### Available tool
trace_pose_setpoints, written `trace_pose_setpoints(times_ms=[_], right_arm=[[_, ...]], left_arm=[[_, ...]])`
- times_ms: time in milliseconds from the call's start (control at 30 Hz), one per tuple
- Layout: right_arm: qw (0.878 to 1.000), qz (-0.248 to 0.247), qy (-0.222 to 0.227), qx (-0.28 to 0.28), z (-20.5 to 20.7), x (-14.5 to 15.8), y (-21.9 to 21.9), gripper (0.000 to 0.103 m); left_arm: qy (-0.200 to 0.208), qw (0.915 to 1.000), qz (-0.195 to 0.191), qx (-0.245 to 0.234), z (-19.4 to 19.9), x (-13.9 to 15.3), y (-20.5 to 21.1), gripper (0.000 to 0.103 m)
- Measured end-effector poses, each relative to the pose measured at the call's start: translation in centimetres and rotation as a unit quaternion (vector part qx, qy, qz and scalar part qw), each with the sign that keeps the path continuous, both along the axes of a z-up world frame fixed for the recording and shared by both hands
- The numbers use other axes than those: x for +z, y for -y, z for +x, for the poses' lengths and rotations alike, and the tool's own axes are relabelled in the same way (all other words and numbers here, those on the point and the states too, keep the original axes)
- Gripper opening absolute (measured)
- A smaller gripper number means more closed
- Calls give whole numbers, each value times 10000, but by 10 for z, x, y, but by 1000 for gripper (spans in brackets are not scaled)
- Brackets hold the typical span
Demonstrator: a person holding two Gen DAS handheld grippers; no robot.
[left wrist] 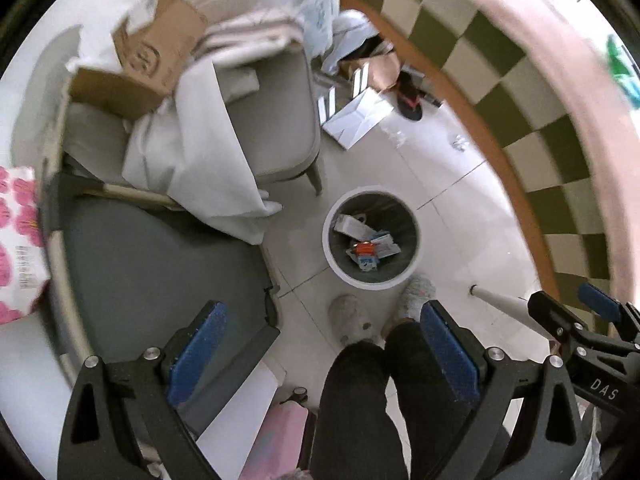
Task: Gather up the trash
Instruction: 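Swing both tools back over the table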
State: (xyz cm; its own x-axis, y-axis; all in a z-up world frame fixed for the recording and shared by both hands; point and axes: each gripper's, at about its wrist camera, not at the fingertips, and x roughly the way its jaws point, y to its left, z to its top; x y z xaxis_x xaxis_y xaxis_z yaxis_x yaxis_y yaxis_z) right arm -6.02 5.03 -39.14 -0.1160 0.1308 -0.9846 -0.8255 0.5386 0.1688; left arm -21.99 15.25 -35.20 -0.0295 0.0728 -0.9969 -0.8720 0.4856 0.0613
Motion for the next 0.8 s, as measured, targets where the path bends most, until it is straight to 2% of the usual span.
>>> trace_pose_setpoints(times_ms=[100, 200, 267, 367, 500, 567, 633, 800], right_arm=[[9996, 153, -130, -221, 8, 37, 10, 99], [9968, 427, -261, -629, 36, 80, 26, 99], [9937, 568, -231, -937, 61, 101, 37, 99], [9857, 688, -171, -1526, 120, 130, 59, 99], [9693, 629, 100, -2375, 219, 152, 102, 99], [9580, 529, 196, -2812, 277, 154, 128, 99], [9471, 400, 249, -3176, 325, 150, 151, 99], [9160, 31, 313, -3999, 441, 121, 198, 99]], left_arm=[[115, 9996, 205, -134, 15, 39, 4, 99], [328, 9964, 601, -504, 55, 83, 7, 99], [441, 9910, 926, -855, 94, 111, 9, 99], [591, 9796, 1305, -1408, 160, 146, 12, 99], [696, 9578, 1625, -2268, 256, 171, 22, 101], [650, 9431, 1710, -2778, 313, 173, 29, 102], [530, 9290, 1749, -3217, 367, 169, 33, 102], [322, 8912, 1547, -4252, 499, 143, 46, 103]])
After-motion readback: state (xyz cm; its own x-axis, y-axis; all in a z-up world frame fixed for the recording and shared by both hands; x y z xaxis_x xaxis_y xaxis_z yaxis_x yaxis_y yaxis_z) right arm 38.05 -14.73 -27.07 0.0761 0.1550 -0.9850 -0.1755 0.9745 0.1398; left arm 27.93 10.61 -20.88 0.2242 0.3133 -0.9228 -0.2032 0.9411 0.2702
